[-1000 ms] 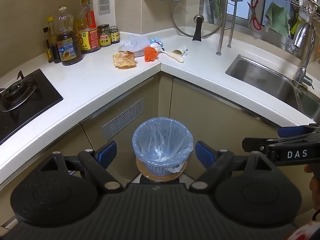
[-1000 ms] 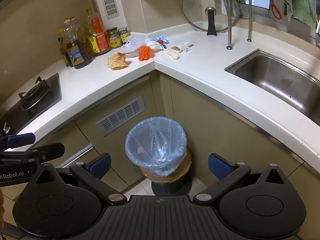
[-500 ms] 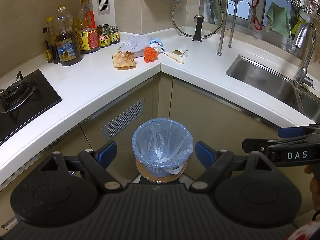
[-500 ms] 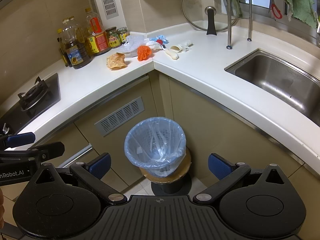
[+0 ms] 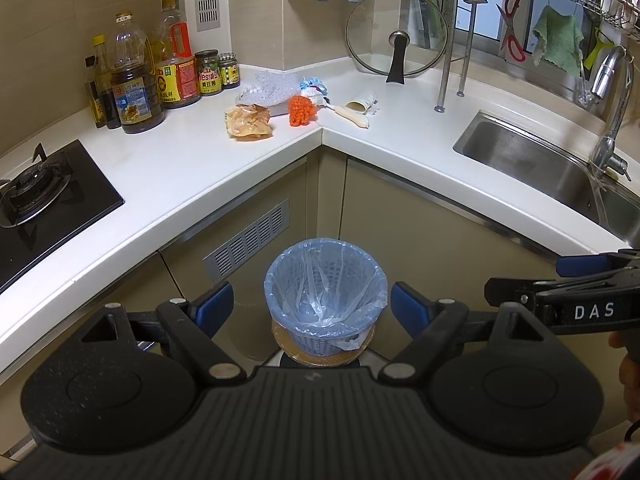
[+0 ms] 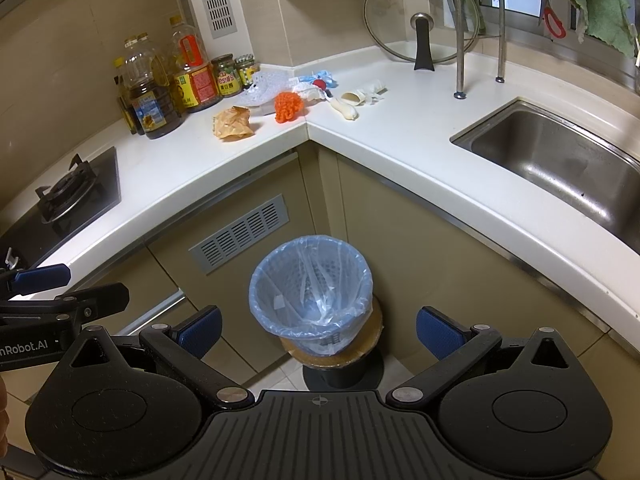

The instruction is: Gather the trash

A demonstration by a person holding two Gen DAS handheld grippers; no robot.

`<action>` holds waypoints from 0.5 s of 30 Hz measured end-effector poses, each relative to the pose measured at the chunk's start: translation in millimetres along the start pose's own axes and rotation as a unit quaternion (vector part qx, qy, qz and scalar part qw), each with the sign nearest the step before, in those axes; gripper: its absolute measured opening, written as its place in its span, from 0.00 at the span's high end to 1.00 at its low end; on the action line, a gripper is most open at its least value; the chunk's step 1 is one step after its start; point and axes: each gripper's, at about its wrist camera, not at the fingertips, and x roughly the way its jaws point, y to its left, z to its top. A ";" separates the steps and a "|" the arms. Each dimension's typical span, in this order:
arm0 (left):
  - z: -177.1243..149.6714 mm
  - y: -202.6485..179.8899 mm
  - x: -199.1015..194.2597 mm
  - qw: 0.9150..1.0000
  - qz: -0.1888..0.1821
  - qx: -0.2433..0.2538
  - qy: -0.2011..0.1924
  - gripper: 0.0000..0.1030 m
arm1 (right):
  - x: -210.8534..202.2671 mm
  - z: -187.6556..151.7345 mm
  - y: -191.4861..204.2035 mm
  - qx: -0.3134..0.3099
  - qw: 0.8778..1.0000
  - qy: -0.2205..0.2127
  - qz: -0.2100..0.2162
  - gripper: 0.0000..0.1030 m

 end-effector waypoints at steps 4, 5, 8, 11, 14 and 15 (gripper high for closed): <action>-0.4 0.0 -0.1 1.000 0.000 0.000 0.000 0.18 | 0.5 0.7 -1.9 -0.001 1.000 0.000 0.000 0.00; -0.3 0.0 0.2 1.000 0.000 0.000 0.000 0.18 | 0.3 0.4 -1.0 0.000 1.000 0.000 0.000 0.00; -0.5 0.0 0.2 1.000 0.000 0.000 0.000 0.18 | 0.0 0.2 -0.3 0.000 1.000 0.000 0.000 0.00; -0.4 0.0 -0.7 1.000 -0.001 0.000 -0.001 0.18 | -0.3 0.0 0.2 -0.001 1.000 0.000 0.000 0.00; -0.3 -1.3 -0.4 1.000 -0.001 0.000 -0.001 0.18 | -0.6 0.2 -0.7 0.000 1.000 0.000 0.000 0.00; -0.1 -1.4 -0.3 1.000 -0.001 0.000 -0.001 0.18 | -0.9 -0.2 0.1 -0.001 1.000 0.000 0.000 0.00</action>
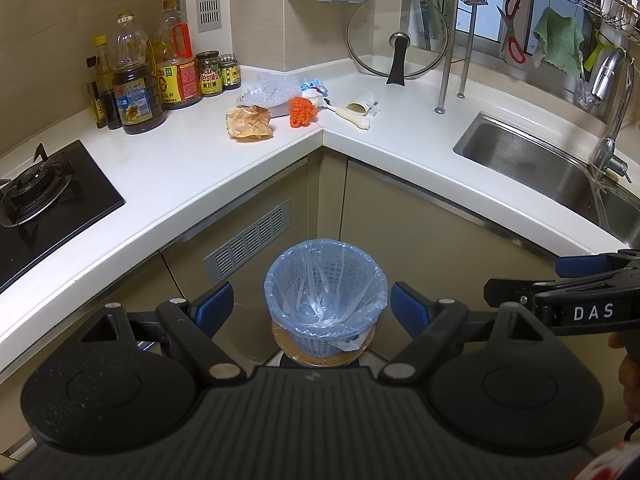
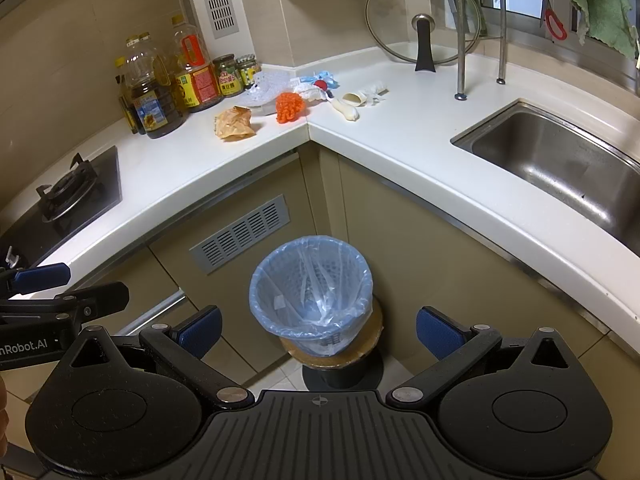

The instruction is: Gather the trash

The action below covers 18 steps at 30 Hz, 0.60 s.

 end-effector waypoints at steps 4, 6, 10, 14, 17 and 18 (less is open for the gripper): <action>-0.4 -0.2 -0.3 1.000 0.000 0.000 0.000 0.18 | -0.6 -0.3 0.1 0.000 1.000 0.000 0.000 0.00; -0.5 -0.2 -0.3 1.000 0.000 0.000 0.000 0.18 | -1.2 -0.6 0.3 0.000 1.000 0.000 0.000 0.00; 6.7 3.4 -1.4 1.000 0.001 -0.002 0.000 0.18 | -3.2 -1.2 0.4 -0.001 1.000 -0.001 0.000 0.00; 12.9 4.2 -1.0 1.000 0.002 -0.002 -0.001 0.18 | -1.0 0.3 1.4 -0.001 1.000 -0.001 0.000 0.00; 12.6 3.3 -1.2 1.000 0.003 -0.002 -0.003 0.18 | -1.7 0.5 1.1 -0.001 1.000 -0.001 0.000 0.00; 12.5 2.9 -1.2 1.000 0.003 -0.001 -0.004 0.18 | -1.0 0.8 0.3 -0.001 1.000 -0.001 0.001 0.00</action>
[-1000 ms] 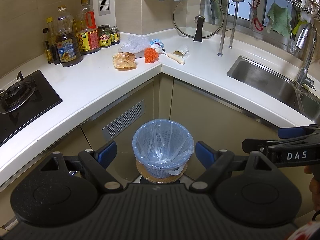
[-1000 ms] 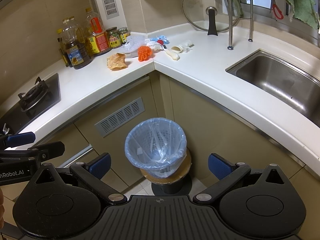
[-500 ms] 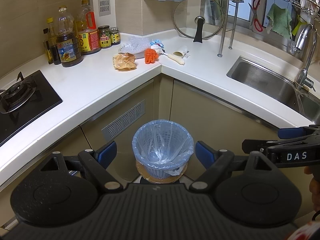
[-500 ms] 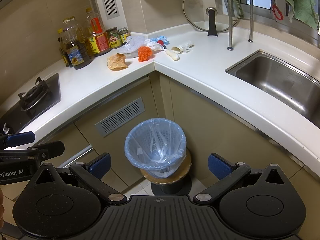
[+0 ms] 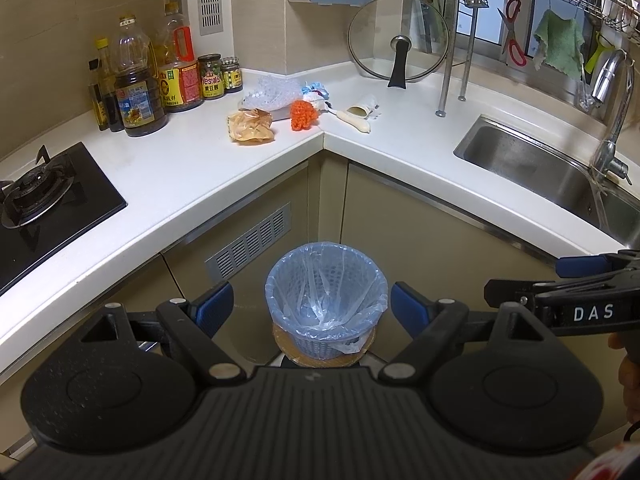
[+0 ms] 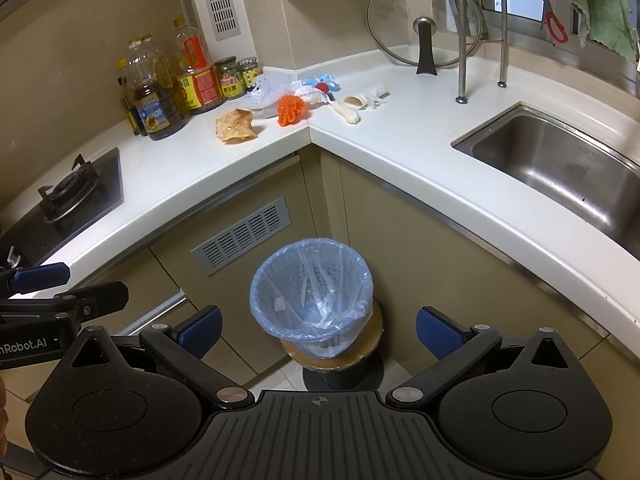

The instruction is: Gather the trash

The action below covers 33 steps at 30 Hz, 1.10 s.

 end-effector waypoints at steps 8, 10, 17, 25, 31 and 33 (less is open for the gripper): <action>-1.6 -0.3 0.0 1.000 0.000 0.000 -0.001 0.18 | -0.1 2.3 0.8 -0.001 1.000 -0.001 0.000 0.00; -3.1 0.0 -1.1 1.000 0.001 0.000 -0.001 0.18 | 1.2 1.1 -0.2 -0.001 1.000 -0.001 0.001 0.00; -1.2 -2.8 -2.7 1.000 0.007 -0.004 -0.002 0.18 | -4.3 7.8 5.4 -0.004 1.000 -0.001 0.006 0.00; -3.7 -7.1 1.8 1.000 0.013 -0.014 0.001 0.18 | -0.6 7.2 -3.9 -0.008 1.000 -0.008 0.015 0.00; 0.9 -6.5 8.2 0.999 0.021 -0.026 -0.003 0.18 | 2.2 10.4 -15.8 -0.002 0.999 -0.027 0.018 0.00; 3.5 -4.9 11.7 0.999 0.024 -0.028 -0.006 0.18 | 6.5 12.8 -20.6 0.005 0.999 -0.030 0.017 0.00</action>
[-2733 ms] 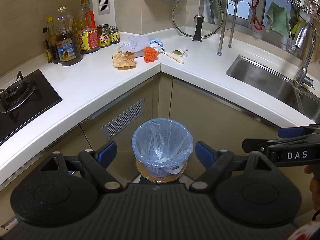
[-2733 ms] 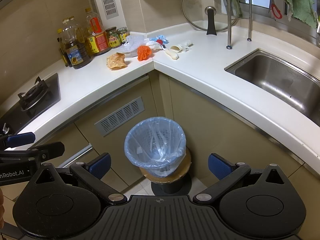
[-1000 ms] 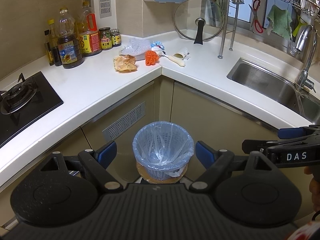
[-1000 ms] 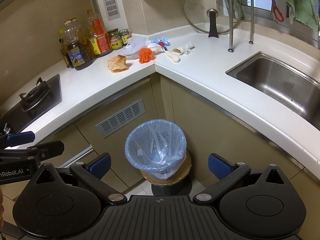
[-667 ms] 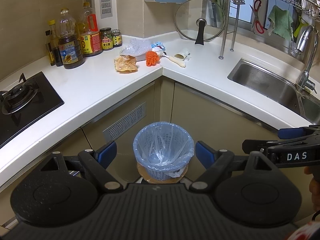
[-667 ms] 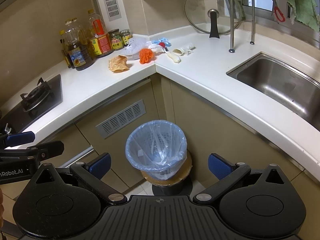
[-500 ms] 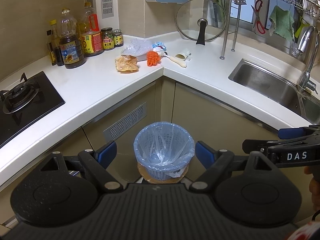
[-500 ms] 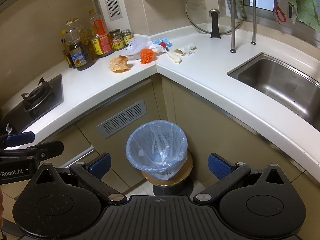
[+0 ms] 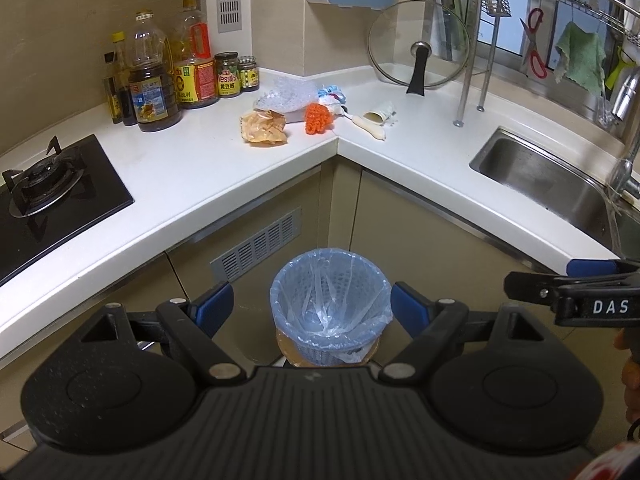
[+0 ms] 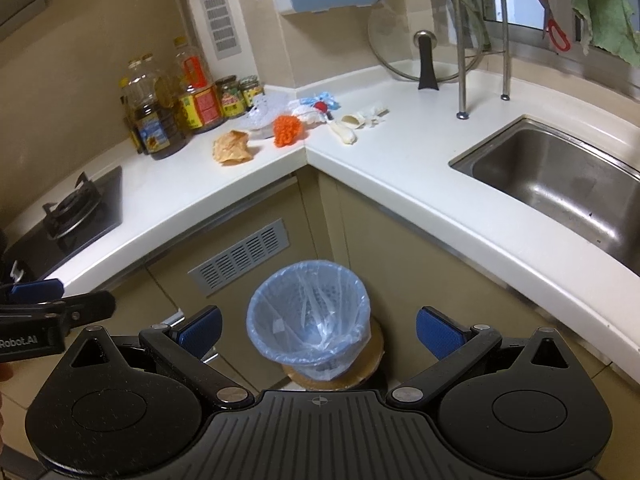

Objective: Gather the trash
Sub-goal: 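Reach the left tool to the brown paper bag and close on it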

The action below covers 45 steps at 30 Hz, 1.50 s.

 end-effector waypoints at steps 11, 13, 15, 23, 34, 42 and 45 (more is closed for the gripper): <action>39.0 20.4 60.5 0.999 0.023 0.008 -0.023 0.18 | 37.8 25.3 -33.2 0.053 0.998 -0.031 -0.012 0.00; 52.5 24.3 78.4 0.999 0.022 0.014 -0.030 0.18 | 49.8 33.9 -38.2 0.065 0.997 -0.037 -0.016 0.00; 67.5 29.8 98.1 0.999 0.017 0.020 -0.036 0.18 | 61.9 43.1 -41.0 0.071 0.996 -0.041 -0.024 0.00; 126.7 55.3 180.0 0.998 0.002 0.034 -0.044 0.20 | 127.2 91.9 -46.2 0.092 0.993 -0.041 -0.056 0.00; 180.8 84.7 273.8 0.998 -0.015 0.041 -0.042 0.21 | 207.9 141.1 -38.9 0.108 0.991 -0.032 -0.068 0.00; 198.0 88.5 334.3 0.999 -0.020 0.034 -0.016 0.18 | 244.7 164.6 -37.1 0.120 0.989 -0.030 -0.079 0.00; 200.1 88.3 351.8 0.999 -0.019 0.030 -0.009 0.18 | 251.5 168.8 -37.6 0.126 0.988 -0.029 -0.081 0.00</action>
